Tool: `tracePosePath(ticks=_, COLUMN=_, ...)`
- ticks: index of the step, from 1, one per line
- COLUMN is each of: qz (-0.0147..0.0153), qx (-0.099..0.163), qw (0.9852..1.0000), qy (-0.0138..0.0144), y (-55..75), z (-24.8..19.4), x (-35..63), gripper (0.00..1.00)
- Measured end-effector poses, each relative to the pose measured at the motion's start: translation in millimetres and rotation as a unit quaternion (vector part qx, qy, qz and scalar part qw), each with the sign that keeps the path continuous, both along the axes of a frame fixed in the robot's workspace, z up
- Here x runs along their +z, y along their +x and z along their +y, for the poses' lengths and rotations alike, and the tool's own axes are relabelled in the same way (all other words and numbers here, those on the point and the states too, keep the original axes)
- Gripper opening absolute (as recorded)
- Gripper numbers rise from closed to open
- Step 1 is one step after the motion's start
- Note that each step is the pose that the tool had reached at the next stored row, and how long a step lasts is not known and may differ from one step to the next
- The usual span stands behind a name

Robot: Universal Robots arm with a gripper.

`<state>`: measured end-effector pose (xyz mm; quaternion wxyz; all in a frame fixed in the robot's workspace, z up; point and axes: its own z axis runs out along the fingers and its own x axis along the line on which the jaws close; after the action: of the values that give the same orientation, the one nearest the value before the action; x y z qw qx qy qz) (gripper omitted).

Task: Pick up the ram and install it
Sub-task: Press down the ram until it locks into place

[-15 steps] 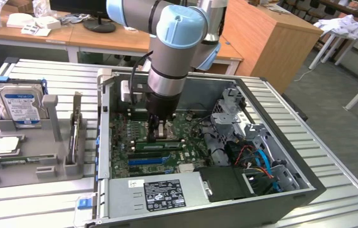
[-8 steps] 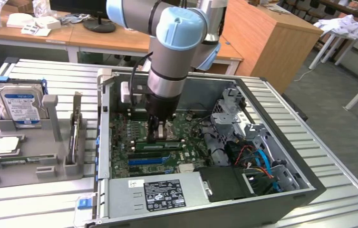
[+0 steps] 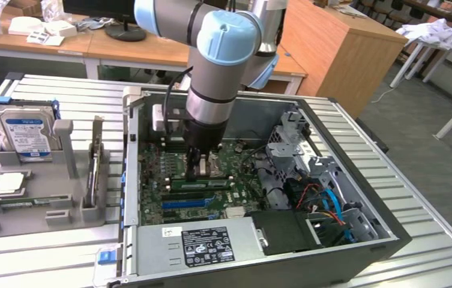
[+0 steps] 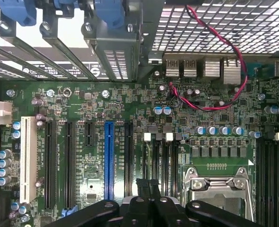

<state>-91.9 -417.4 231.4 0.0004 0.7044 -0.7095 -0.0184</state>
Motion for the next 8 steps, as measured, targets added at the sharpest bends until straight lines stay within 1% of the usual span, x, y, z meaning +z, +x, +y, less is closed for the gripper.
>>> tracePosePath(ticks=6, qz=0.0001, qx=0.000, qw=1.0000, qy=-0.0002, y=0.0, z=0.0, x=-0.6, gripper=0.11)
tracePosePath(ticks=8, qz=0.0001, qx=0.000, qw=1.0000, qy=-0.0001, y=0.0, z=0.8, x=-0.8, gripper=0.11)
